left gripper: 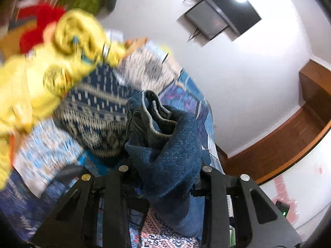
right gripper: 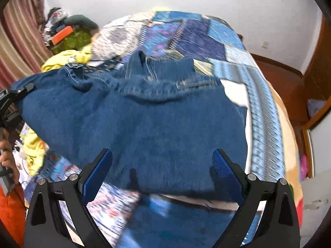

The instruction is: Fold large clothes

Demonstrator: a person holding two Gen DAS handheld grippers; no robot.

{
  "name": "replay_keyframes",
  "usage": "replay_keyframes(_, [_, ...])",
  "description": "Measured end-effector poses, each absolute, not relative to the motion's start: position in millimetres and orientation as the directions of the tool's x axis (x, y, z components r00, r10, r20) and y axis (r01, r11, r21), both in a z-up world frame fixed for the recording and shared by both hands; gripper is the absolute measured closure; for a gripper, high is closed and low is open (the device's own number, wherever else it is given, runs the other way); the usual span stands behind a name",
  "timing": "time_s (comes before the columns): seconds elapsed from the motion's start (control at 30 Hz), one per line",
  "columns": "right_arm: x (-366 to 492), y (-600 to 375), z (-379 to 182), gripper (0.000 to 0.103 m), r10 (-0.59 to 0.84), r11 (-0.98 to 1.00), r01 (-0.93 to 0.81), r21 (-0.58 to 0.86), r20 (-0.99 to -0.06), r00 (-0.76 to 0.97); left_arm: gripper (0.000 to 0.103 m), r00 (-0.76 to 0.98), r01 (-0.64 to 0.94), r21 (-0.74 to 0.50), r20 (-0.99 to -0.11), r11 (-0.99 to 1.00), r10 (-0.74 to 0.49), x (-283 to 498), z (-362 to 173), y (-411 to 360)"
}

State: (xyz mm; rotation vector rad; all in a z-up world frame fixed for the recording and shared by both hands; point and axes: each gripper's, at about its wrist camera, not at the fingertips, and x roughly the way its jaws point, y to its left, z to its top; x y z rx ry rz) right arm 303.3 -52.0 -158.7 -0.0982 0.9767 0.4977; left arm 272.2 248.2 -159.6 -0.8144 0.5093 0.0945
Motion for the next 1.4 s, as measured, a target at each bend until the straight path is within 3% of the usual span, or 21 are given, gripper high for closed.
replay_keyframes(0.33, [309,59,-199,0.007,0.374,0.779,-0.62,0.095,-0.864,0.338,0.072,0.864,-0.3,-0.544,-0.503,0.784,-0.018,249,-156,242])
replay_keyframes(0.57, [311,72,-240,0.001,0.347,0.764,-0.636,0.107,-0.9,0.265,0.072,0.847,-0.306,-0.483,-0.532,0.82,0.003,259,-161,225])
replay_keyframes(0.77, [321,39,-215,0.002,0.431,0.771,-0.599,0.218,-0.87,0.239,0.073,0.872,-0.221,-0.443,-0.489,0.869,-0.027,281,-124,191])
replay_keyframes(0.9, [319,-15,-187,0.002,0.464,0.814,-0.529,0.24,-0.817,0.343,0.074,0.885,-0.111,-0.381,-0.458,0.918,-0.083,313,-96,134])
replay_keyframes(1.03, [319,-81,-170,0.002,0.41,0.88,-0.428,0.208,-0.788,0.46,0.074,0.881,0.002,-0.301,-0.45,0.954,-0.144,345,-82,61])
replay_keyframes(1.17, [318,-142,-168,0.001,0.349,0.925,-0.321,0.202,-0.784,0.513,0.074,0.831,0.115,-0.239,-0.508,0.964,-0.225,371,-97,-11])
replay_keyframes(1.4, [308,-217,-176,0.001,0.301,0.953,-0.193,0.232,-0.796,0.526,0.074,0.617,0.283,-0.154,-0.727,0.947,-0.303,382,-173,-89])
